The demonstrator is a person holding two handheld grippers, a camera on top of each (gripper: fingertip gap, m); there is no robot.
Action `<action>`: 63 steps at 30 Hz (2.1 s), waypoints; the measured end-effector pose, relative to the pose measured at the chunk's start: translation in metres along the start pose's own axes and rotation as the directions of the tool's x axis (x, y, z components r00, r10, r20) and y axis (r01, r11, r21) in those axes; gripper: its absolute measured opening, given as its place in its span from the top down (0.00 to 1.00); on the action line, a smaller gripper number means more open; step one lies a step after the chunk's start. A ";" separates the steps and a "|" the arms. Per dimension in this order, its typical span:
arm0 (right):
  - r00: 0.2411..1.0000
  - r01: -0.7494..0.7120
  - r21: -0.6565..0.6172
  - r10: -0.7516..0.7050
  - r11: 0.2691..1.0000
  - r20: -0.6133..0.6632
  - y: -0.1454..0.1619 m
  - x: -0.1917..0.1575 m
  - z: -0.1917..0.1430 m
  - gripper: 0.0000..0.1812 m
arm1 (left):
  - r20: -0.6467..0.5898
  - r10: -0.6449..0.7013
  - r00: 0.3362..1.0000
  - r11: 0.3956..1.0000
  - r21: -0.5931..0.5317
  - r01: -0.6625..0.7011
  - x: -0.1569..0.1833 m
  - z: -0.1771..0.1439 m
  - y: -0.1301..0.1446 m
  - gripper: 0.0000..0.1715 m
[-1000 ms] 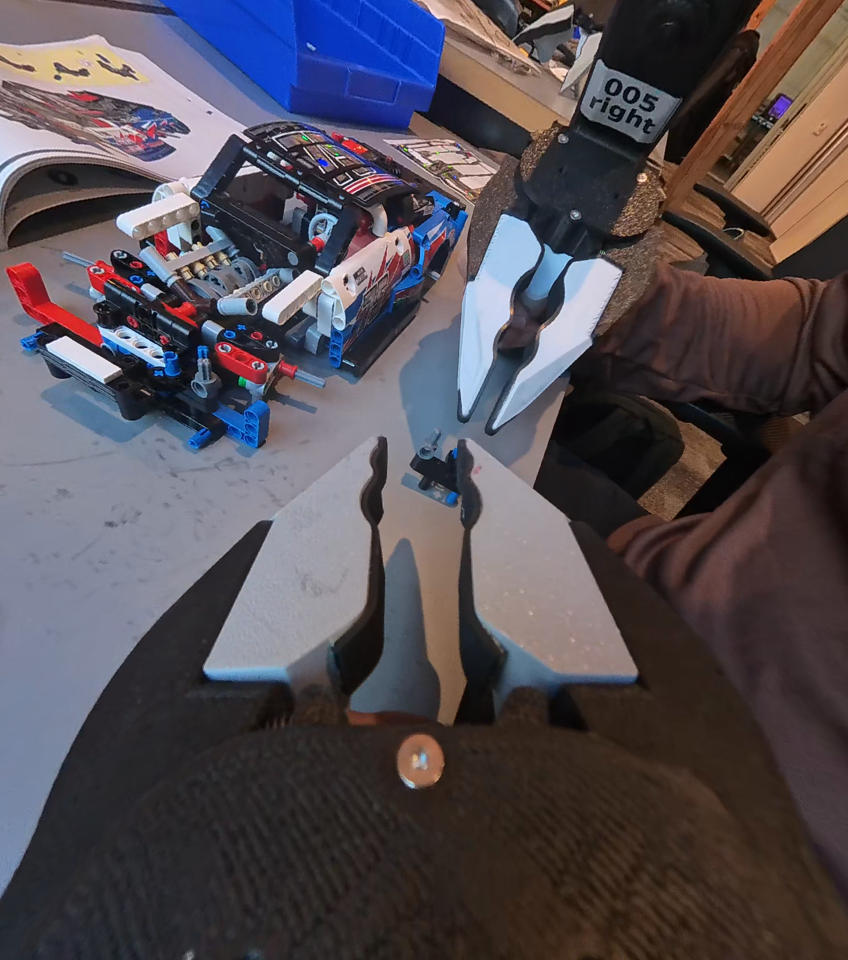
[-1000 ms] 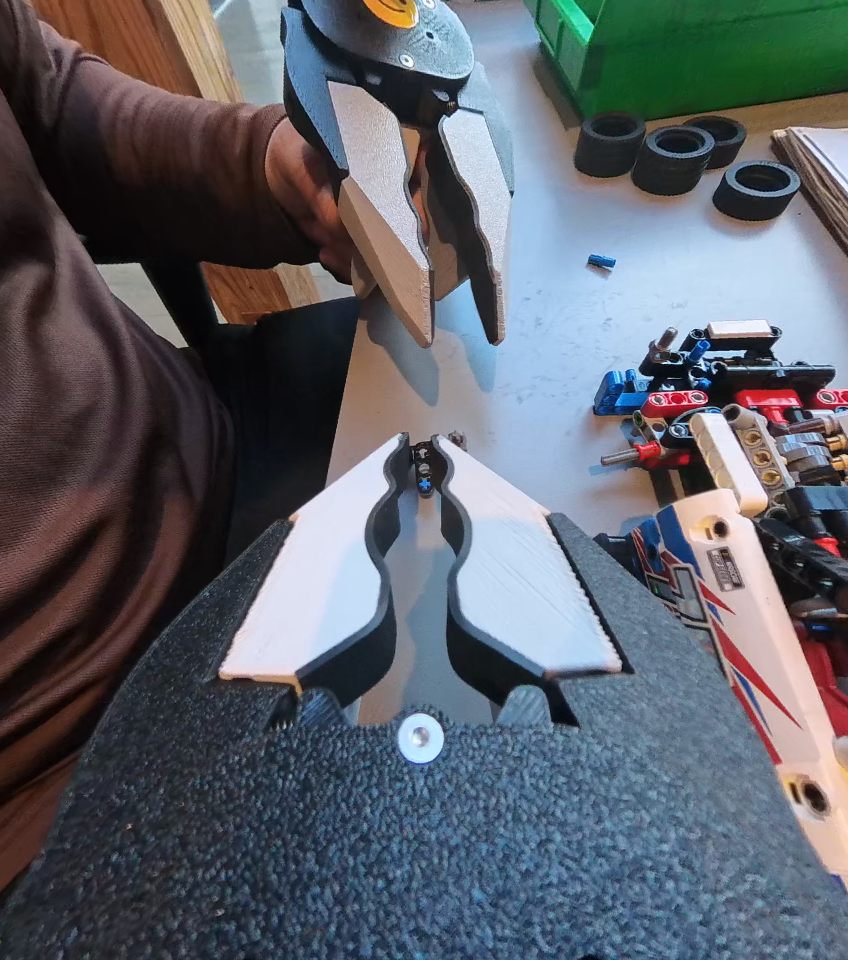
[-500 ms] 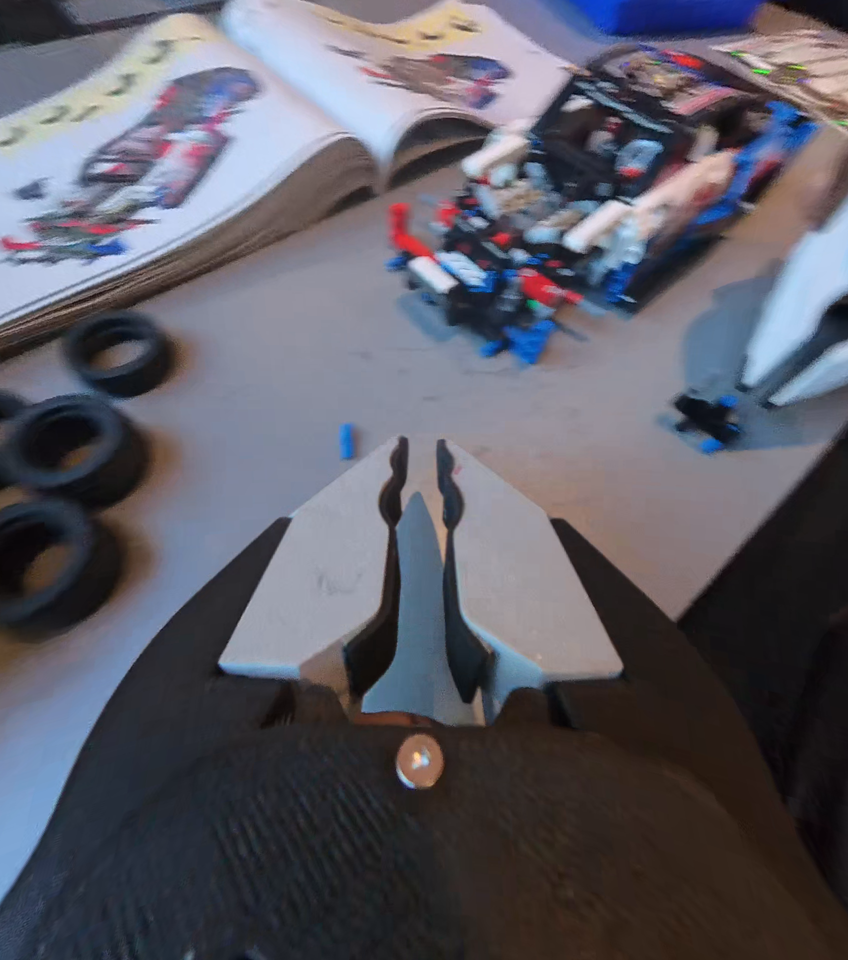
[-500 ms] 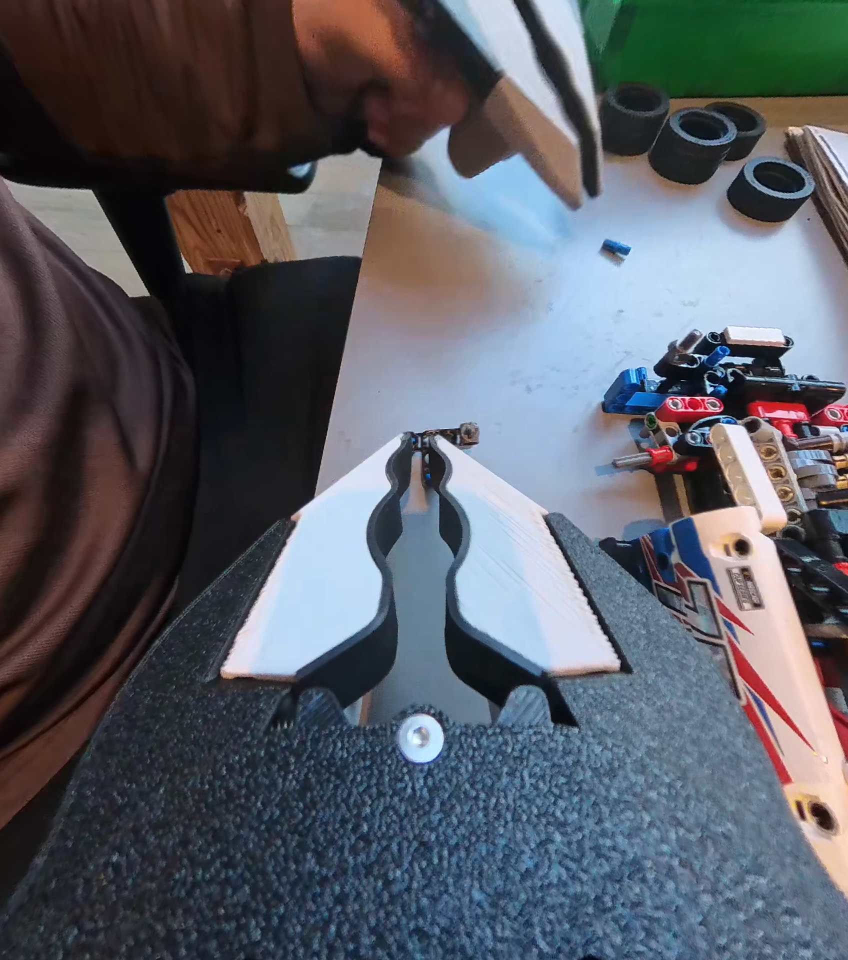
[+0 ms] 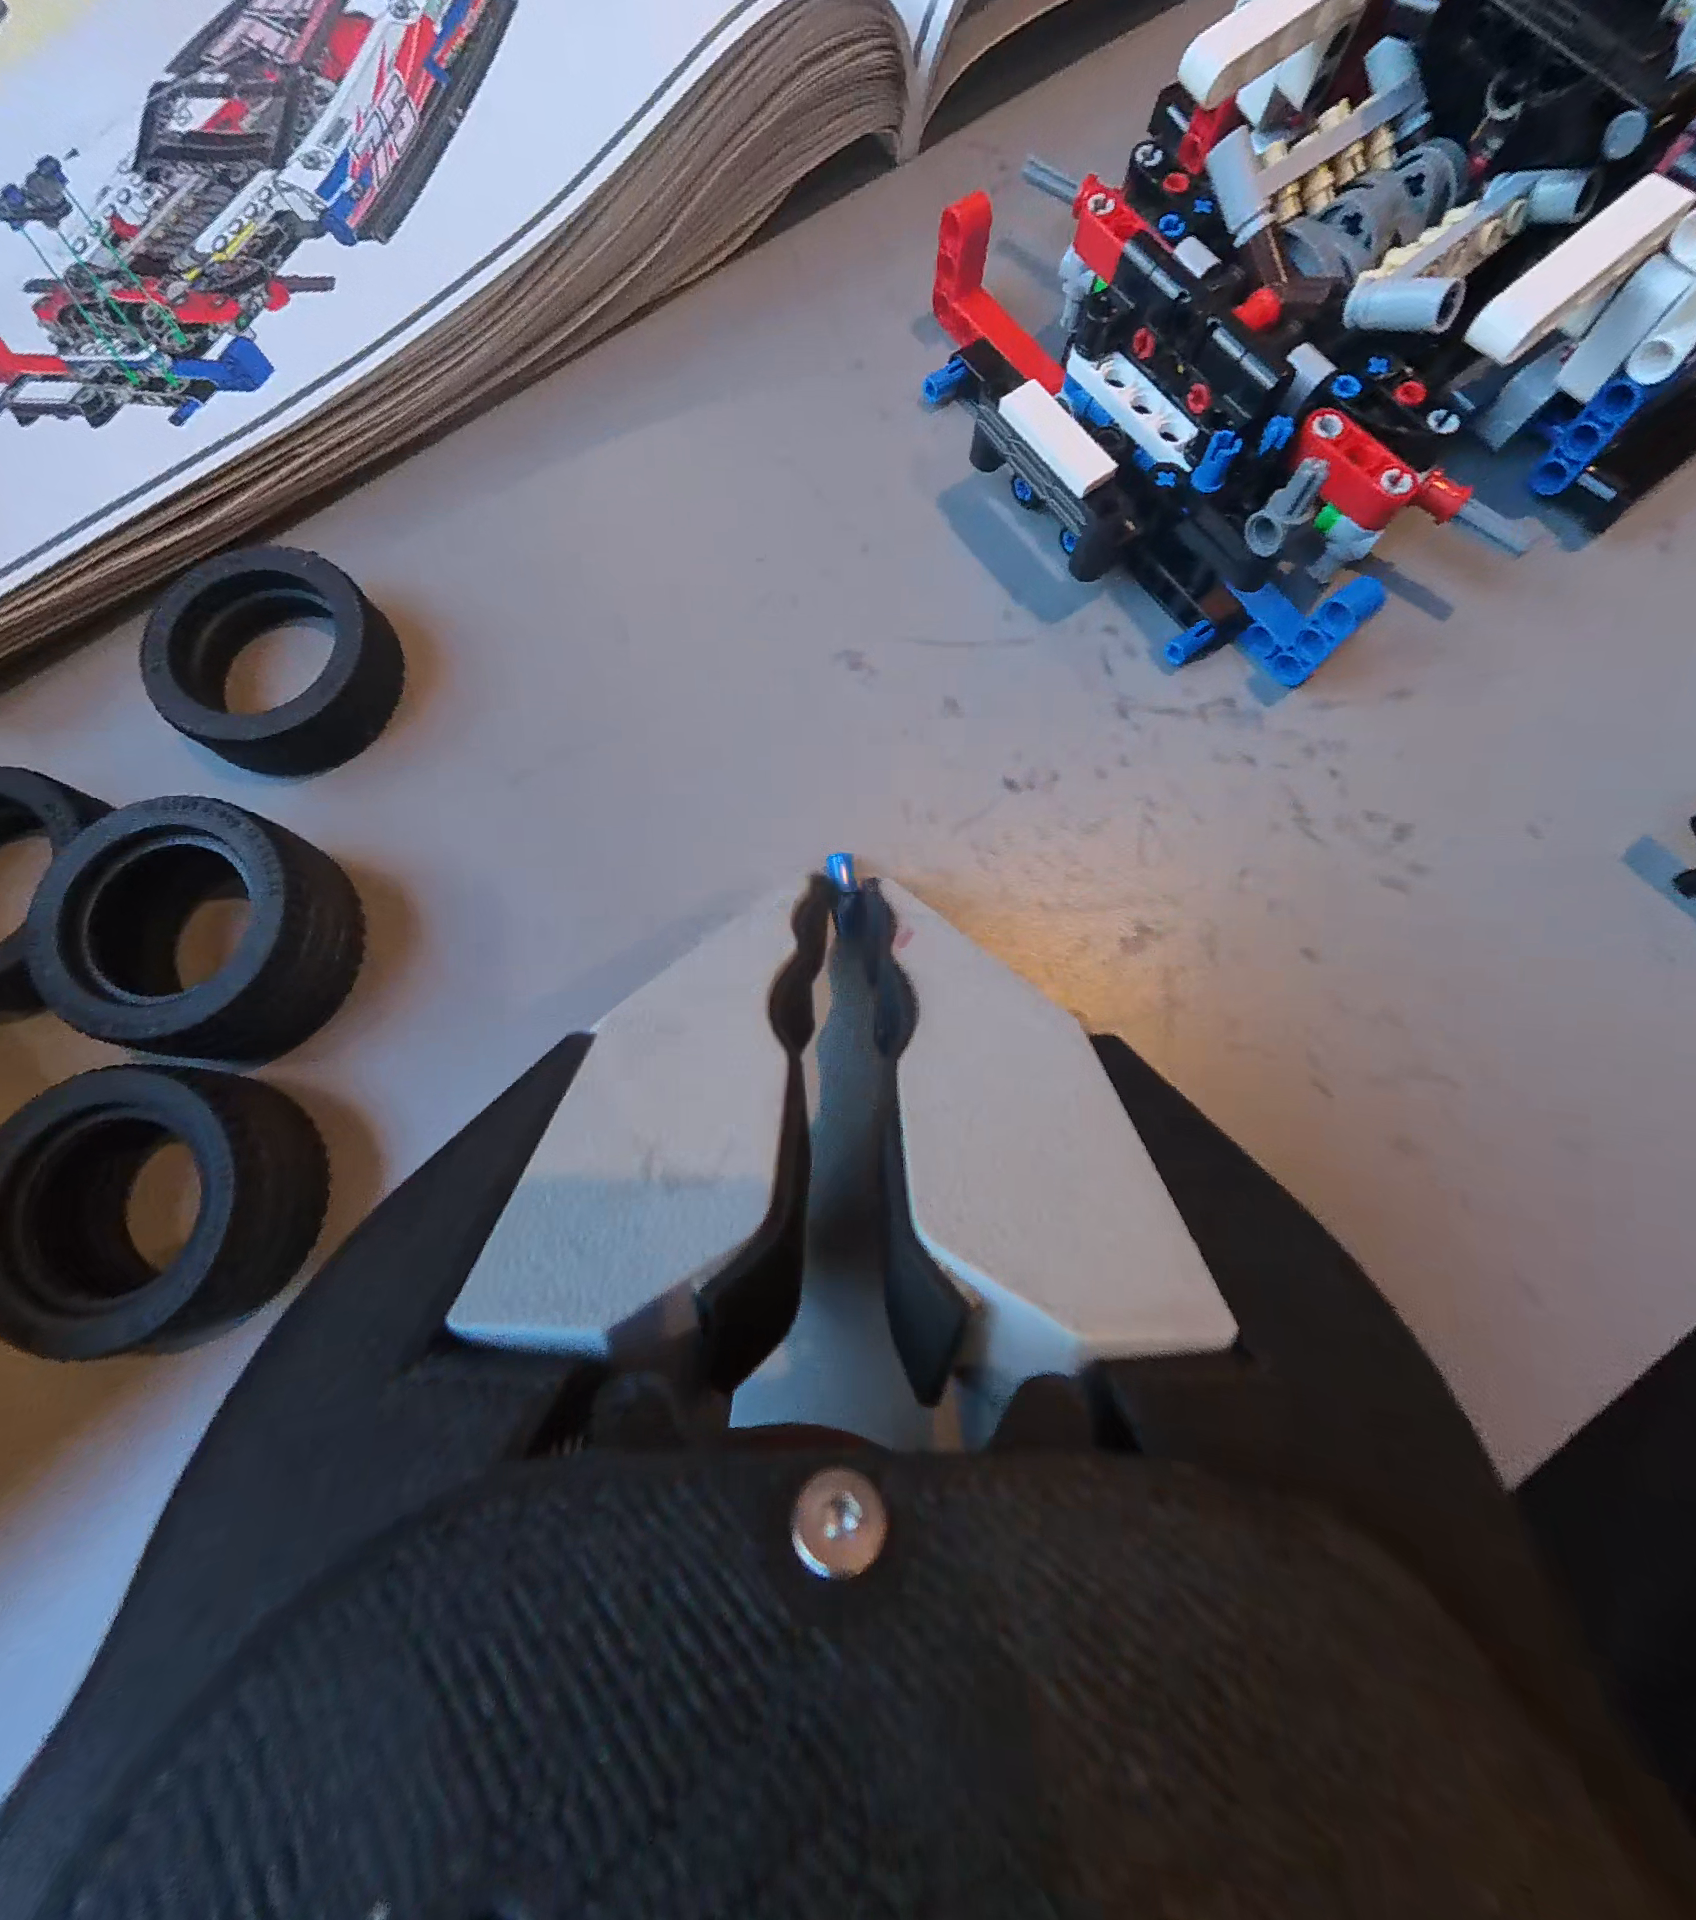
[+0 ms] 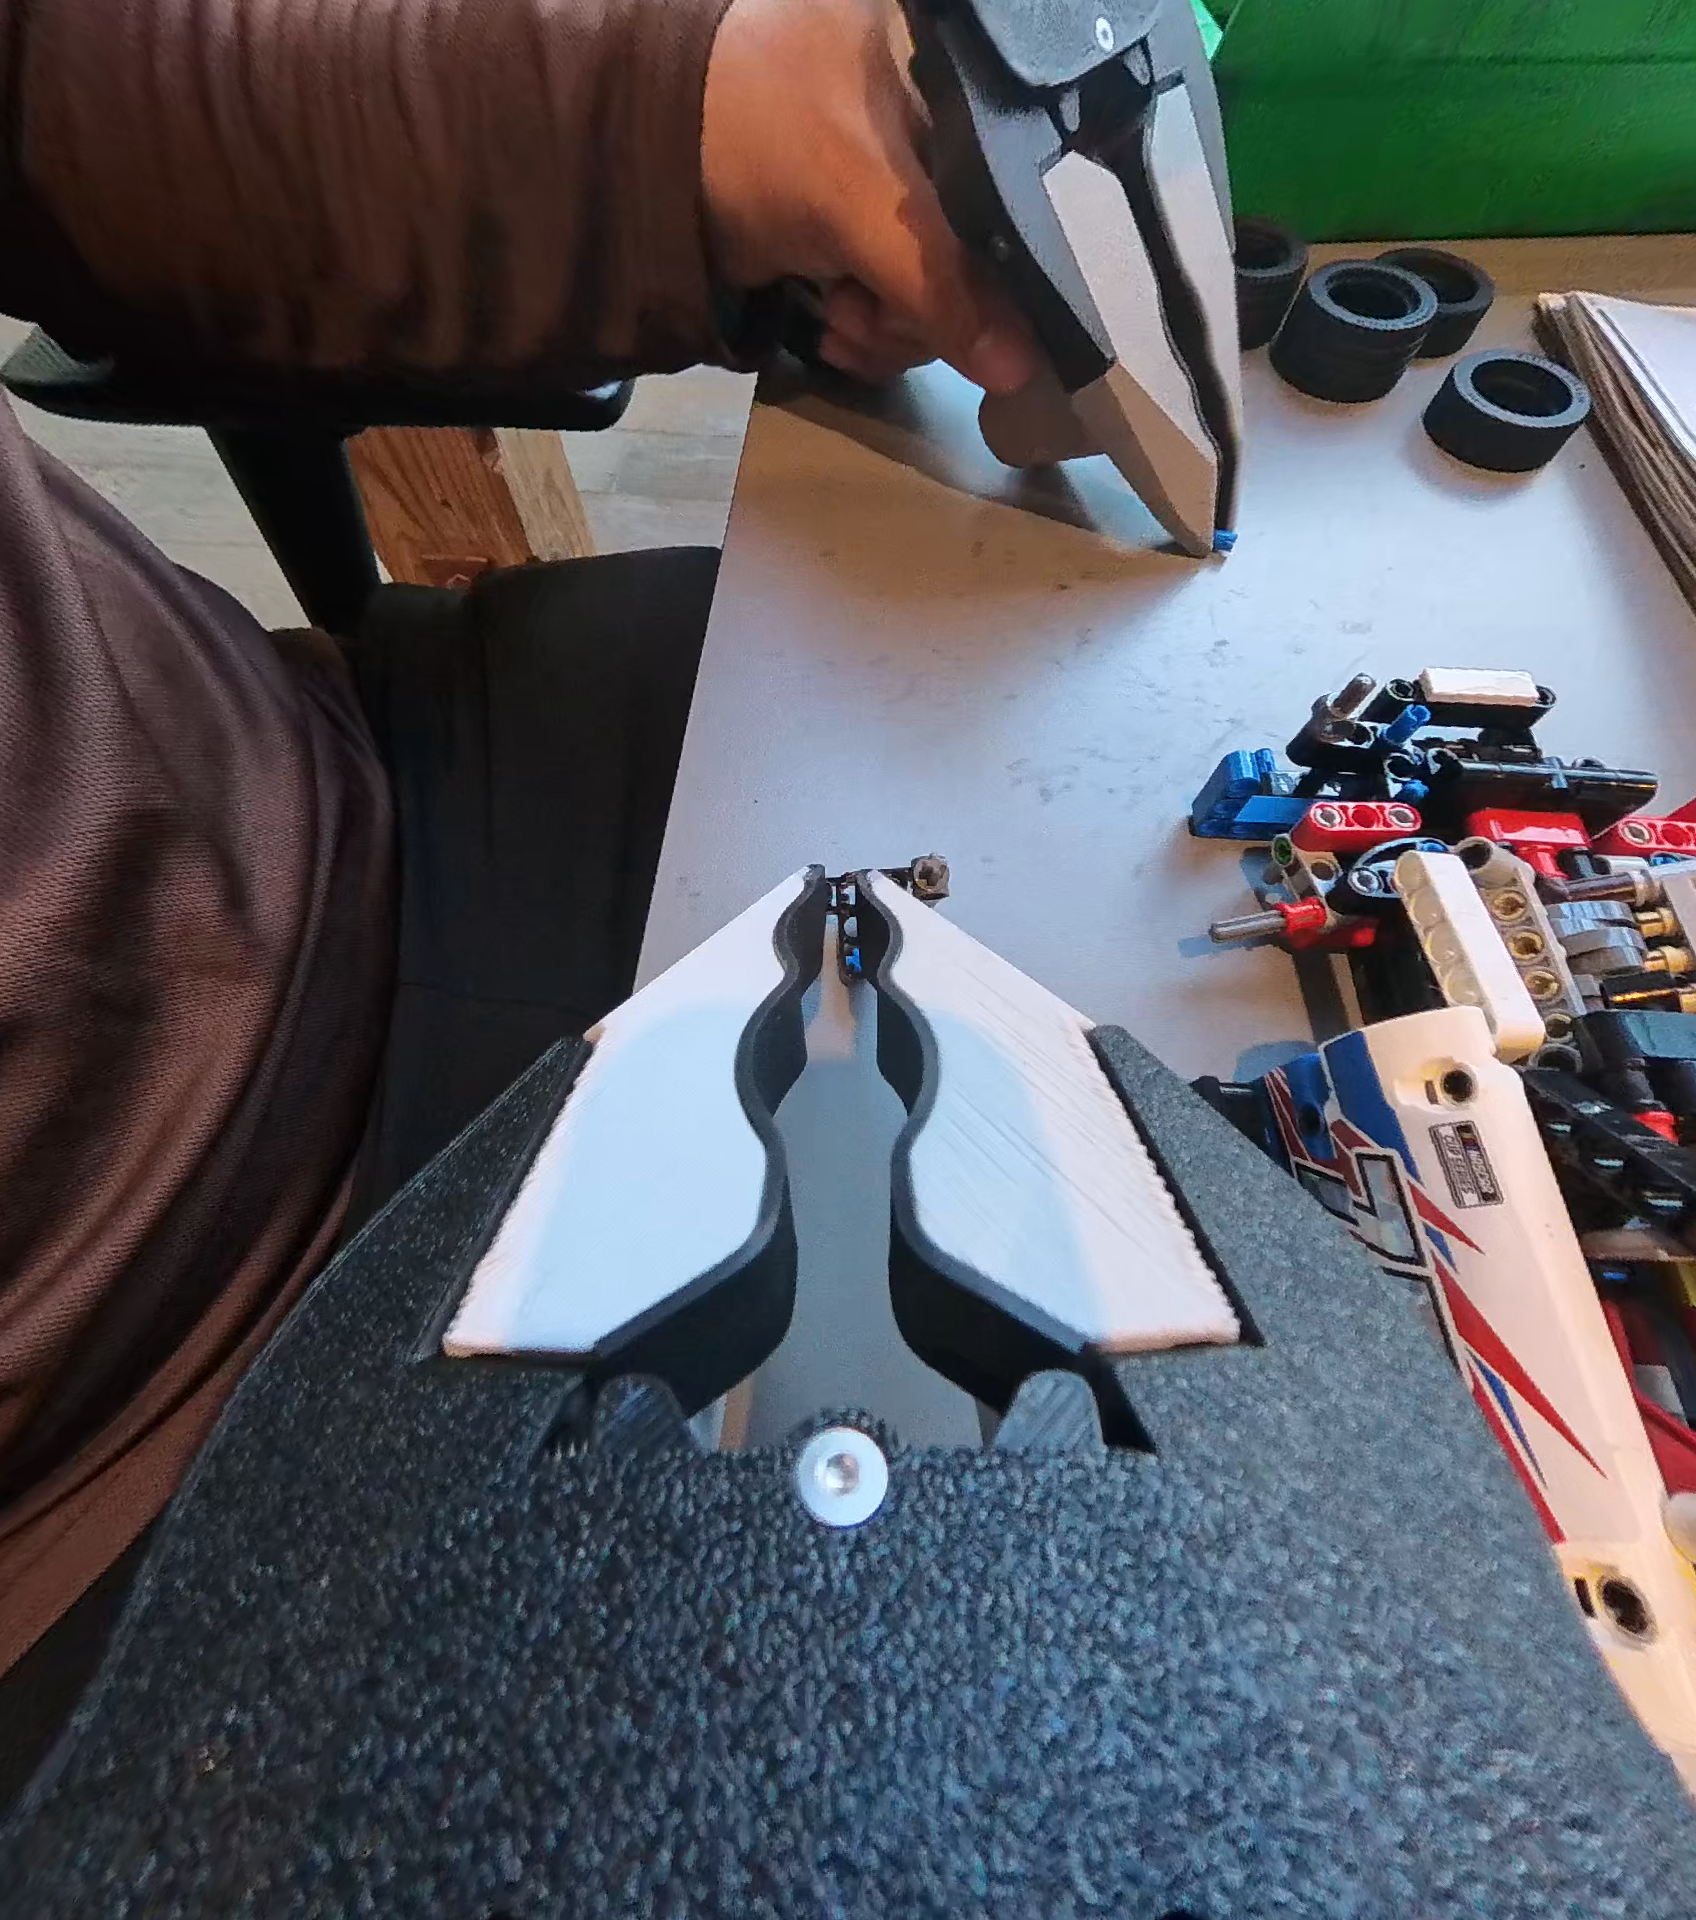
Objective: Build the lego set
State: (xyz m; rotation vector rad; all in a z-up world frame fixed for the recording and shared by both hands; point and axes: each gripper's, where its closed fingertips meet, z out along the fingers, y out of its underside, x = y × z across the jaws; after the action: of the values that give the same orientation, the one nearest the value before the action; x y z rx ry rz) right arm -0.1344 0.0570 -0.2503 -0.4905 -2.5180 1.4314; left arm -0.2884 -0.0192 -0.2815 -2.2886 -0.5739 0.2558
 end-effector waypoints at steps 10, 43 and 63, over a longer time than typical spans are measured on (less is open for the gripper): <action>1.000 -0.001 0.004 0.001 1.000 0.007 0.000 -0.001 0.000 0.97 | -0.066 0.016 0.998 1.000 0.009 -0.015 0.009 0.000 0.000 0.99; 0.992 -0.078 0.268 0.100 0.960 -0.071 -0.028 0.030 -0.034 0.97 | -0.176 0.210 0.962 0.978 0.036 -0.207 0.042 0.000 -0.001 0.99; 0.977 -0.082 0.212 0.121 0.974 -0.177 -0.021 0.044 -0.027 0.97 | 0.152 0.640 0.753 0.668 0.373 -0.644 0.097 -0.023 -0.039 0.99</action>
State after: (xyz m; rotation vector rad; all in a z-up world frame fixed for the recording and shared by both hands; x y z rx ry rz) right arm -0.1695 0.0855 -0.2179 -0.6908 -2.1986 1.5773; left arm -0.2083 0.0366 -0.2385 -1.9858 0.3124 0.6623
